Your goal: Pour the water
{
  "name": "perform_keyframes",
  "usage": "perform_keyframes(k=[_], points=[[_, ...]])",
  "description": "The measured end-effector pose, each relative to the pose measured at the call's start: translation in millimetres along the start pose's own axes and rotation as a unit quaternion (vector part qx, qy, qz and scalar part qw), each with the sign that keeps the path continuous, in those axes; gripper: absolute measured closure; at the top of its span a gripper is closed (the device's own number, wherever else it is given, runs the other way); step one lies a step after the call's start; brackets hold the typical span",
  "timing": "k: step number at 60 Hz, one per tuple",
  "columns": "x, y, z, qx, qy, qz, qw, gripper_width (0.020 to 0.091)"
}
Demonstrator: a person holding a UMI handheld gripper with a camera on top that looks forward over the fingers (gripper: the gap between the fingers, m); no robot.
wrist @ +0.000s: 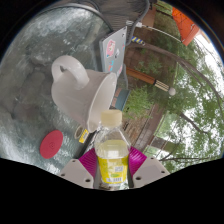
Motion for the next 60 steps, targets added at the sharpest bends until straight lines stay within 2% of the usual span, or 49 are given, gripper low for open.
perform_keyframes(k=[7, 17, 26, 32, 33, 34, 36, 37, 38, 41, 43, 44, 48, 55, 60], points=[[3, 12, 7, 0.114, 0.011, 0.004, 0.993, 0.0711], [8, 14, 10, 0.165, 0.023, 0.012, 0.986, 0.0711], [8, 16, 9, 0.069, 0.007, 0.026, 0.997, 0.0708], [2, 38, 4, -0.125, -0.018, 0.007, 0.992, 0.0708], [13, 34, 7, -0.174, -0.032, -0.014, 0.984, 0.0708], [2, 40, 1, -0.215, -0.027, 0.008, 0.976, 0.0709], [1, 40, 0, -0.323, -0.043, 0.023, 0.945, 0.0706], [12, 33, 3, -0.386, -0.059, 0.009, 0.921, 0.0706], [18, 35, 1, -0.432, -0.060, 0.005, 0.900, 0.0707], [2, 26, -4, -0.559, -0.058, 0.042, 0.826, 0.0707], [21, 21, -3, -0.625, -0.063, 0.019, 0.778, 0.0708], [8, 16, -10, -0.642, -0.064, 0.034, 0.763, 0.0707], [4, -1, -22, -0.704, -0.078, 0.025, 0.706, 0.0707], [-3, -31, -27, -0.767, -0.065, 0.053, 0.636, 0.0708], [1, -66, -10, -0.794, -0.056, 0.086, 0.599, 0.0709]])
Point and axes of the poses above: the point between the fingertips, and its own axes, seen from behind it with the camera up: y to the right, z up, x backward, against the way the camera looks, the point moved 9 cm from there along x, backward, against the way the camera looks, and after that the axes turned 9 degrees about -z, right-handed, at the moved point
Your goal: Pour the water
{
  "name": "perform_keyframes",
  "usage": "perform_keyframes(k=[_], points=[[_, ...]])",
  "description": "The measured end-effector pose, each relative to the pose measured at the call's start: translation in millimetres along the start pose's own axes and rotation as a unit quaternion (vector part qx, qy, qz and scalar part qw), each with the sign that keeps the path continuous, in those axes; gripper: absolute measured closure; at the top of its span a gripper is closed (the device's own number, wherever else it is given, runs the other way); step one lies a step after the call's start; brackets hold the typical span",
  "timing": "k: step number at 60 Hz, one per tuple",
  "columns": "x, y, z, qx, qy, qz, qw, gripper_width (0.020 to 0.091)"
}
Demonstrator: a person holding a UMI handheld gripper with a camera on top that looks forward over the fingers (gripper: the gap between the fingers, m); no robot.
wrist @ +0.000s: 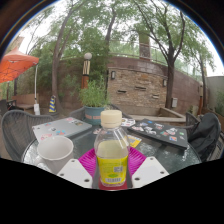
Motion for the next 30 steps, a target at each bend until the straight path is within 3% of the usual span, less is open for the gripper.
perform_keyframes(k=[3, 4, 7, 15, 20, 25, 30], points=[[6, 4, -7, -0.015, -0.006, 0.020, 1.000, 0.0706], [9, 7, -3, -0.021, 0.013, 0.022, 0.999, 0.0707], [4, 6, -10, -0.031, 0.020, 0.032, 0.999, 0.0707], [-1, 7, -13, -0.046, 0.007, 0.052, 0.998, 0.0687], [3, 8, -10, -0.030, -0.024, 0.063, 0.997, 0.0567], [15, 10, -17, -0.009, -0.075, 0.088, 0.993, 0.0258], [33, 14, -8, -0.009, -0.073, 0.085, 0.994, 0.0277]])
Point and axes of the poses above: the point between the fingertips, and its own axes, seen from behind it with the camera up: y to the right, z up, x backward, against the way the camera looks, the point moved 9 cm from there along x, backward, against the way the camera looks, and after that the axes turned 9 degrees about -z, right-handed, at the moved point
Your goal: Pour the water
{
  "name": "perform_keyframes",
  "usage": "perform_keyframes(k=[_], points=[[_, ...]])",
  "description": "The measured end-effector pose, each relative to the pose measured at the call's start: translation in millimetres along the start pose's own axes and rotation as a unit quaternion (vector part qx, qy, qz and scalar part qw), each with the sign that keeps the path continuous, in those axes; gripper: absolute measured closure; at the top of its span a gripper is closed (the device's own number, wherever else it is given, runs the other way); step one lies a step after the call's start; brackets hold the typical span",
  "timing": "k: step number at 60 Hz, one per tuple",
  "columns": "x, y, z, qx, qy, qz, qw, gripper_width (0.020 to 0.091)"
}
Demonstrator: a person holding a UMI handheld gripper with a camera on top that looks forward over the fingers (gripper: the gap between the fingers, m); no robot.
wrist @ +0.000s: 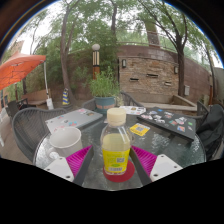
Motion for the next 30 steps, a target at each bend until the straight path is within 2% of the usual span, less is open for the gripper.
perform_keyframes(k=[7, 11, 26, 30], points=[[37, -8, 13, -0.024, -0.019, -0.014, 0.999, 0.0264], [63, -11, 20, -0.036, -0.031, -0.040, 0.998, 0.0266], [206, -62, 58, -0.045, -0.088, -0.098, 0.990, 0.0267], [240, -80, 73, -0.055, -0.086, -0.102, 0.990, 0.0265]])
Point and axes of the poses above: the point between the fingertips, and its own axes, seen from behind it with the camera up: y to the right, z up, x backward, against the way the camera looks, the point moved 9 cm from there along x, backward, against the way the camera looks, and after that the axes turned 9 degrees about -z, right-handed, at the moved point
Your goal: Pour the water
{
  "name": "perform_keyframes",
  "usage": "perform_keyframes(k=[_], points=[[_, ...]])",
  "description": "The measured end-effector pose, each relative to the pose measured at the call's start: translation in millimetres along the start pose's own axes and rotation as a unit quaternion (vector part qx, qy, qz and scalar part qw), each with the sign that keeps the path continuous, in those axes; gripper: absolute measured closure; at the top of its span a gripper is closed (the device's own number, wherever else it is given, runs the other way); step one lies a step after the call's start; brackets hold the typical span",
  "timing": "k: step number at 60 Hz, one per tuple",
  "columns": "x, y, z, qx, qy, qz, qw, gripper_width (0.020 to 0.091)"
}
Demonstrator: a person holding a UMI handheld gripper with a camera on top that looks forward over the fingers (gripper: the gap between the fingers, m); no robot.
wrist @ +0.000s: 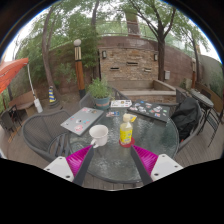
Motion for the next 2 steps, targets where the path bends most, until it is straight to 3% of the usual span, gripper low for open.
perform_keyframes(k=[2], points=[[18.1, -4.8, 3.3, -0.008, 0.005, 0.003, 1.000, 0.0261]])
Point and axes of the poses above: the point between the fingertips, and its own axes, seen from behind it with the camera up: y to the right, z up, x backward, against the way the camera looks, the point moved 9 cm from there along x, backward, against the way the camera looks, and after that the axes turned 9 degrees about -z, right-handed, at the moved point
